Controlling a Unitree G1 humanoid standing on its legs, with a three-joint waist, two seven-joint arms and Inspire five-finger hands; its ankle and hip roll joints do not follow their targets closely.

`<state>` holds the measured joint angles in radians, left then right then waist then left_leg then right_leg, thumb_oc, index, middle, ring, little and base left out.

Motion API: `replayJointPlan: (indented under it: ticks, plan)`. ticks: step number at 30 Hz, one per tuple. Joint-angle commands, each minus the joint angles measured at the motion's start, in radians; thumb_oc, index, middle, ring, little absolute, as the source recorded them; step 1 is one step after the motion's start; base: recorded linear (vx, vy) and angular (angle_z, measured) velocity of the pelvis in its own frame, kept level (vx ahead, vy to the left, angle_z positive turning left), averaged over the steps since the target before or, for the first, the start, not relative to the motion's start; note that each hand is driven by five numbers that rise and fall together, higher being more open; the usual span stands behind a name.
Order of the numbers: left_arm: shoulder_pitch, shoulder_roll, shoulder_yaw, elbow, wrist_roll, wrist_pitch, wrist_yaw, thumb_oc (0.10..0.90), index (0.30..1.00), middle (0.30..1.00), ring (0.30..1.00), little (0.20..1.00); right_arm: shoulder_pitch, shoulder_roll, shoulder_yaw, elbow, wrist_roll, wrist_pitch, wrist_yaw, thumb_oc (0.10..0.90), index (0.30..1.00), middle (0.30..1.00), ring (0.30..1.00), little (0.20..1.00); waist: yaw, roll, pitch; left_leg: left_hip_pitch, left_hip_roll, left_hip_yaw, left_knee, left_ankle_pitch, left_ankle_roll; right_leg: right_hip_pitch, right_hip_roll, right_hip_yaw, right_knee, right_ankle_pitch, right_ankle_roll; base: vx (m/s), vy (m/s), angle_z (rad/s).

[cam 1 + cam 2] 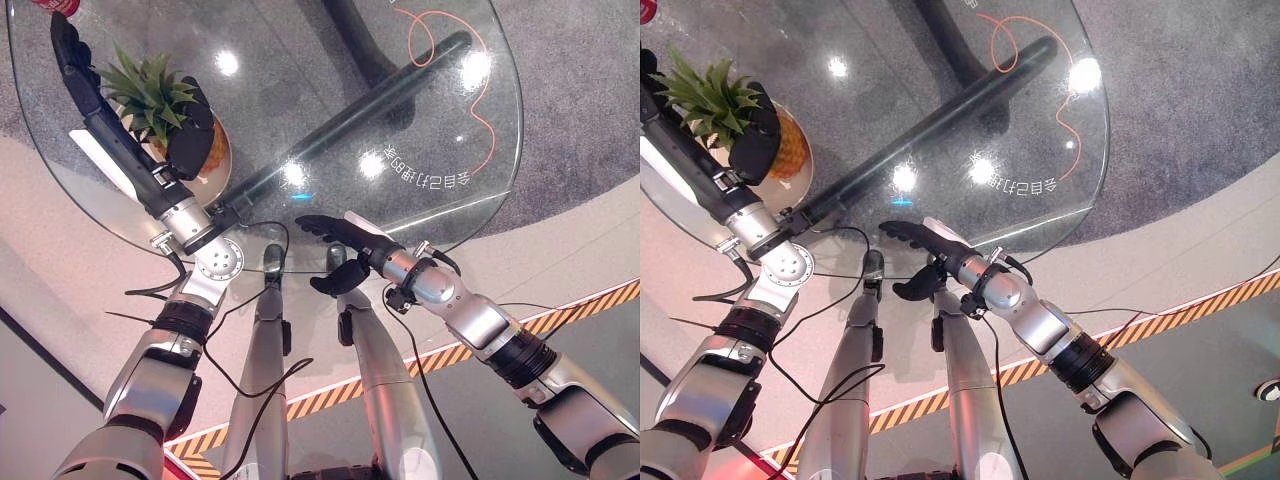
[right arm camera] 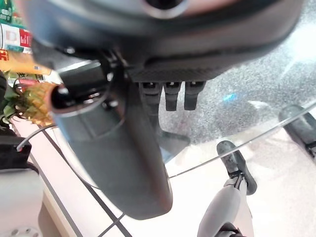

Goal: Pick up the fruit to the plate

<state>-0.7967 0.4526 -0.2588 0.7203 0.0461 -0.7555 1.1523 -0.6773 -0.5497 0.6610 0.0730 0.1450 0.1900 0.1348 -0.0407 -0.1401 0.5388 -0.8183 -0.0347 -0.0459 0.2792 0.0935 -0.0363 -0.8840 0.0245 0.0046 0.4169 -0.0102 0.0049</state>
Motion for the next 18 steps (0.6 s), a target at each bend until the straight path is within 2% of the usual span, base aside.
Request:
replayJointPlan:
  ticks: [1,11,18]
  plan:
    - [-0.05,0.04,0.039,-0.041,-0.041,-0.089,-0.055,0.8,0.9,0.9,0.9,0.9,0.032,0.029,-0.037,-0.07,-0.021,-0.054,0.026,0.8,0.9,0.9,0.9,0.9,0.012,0.022,-0.019,0.038,-0.059,-0.049,0.007,-0.045,0.012,0.072,0.011,-0.077,-0.093,0.054,0.024,-0.01,-0.038,-0.01]
    - [0.08,0.033,0.049,-0.084,-0.203,-0.089,-0.327,0.8,0.9,0.9,0.9,0.9,0.096,0.009,-0.076,-0.11,-0.064,-0.062,0.035,0.8,0.9,0.9,0.9,0.9,0.024,0.048,-0.019,0.066,-0.062,-0.056,-0.026,-0.028,0.013,0.095,0.008,-0.079,-0.108,0.05,0.021,0.0,-0.007,0.0]
    - [0.174,0.015,0.041,-0.137,-0.267,-0.057,-0.478,0.8,0.9,0.9,0.9,0.9,0.146,-0.007,-0.103,-0.137,-0.082,-0.081,0.043,0.8,0.9,0.9,0.9,0.9,0.032,0.06,-0.019,0.079,-0.061,-0.056,-0.035,-0.024,0.016,0.11,0.007,-0.081,-0.111,0.044,0.021,0.0,0.0,0.0]
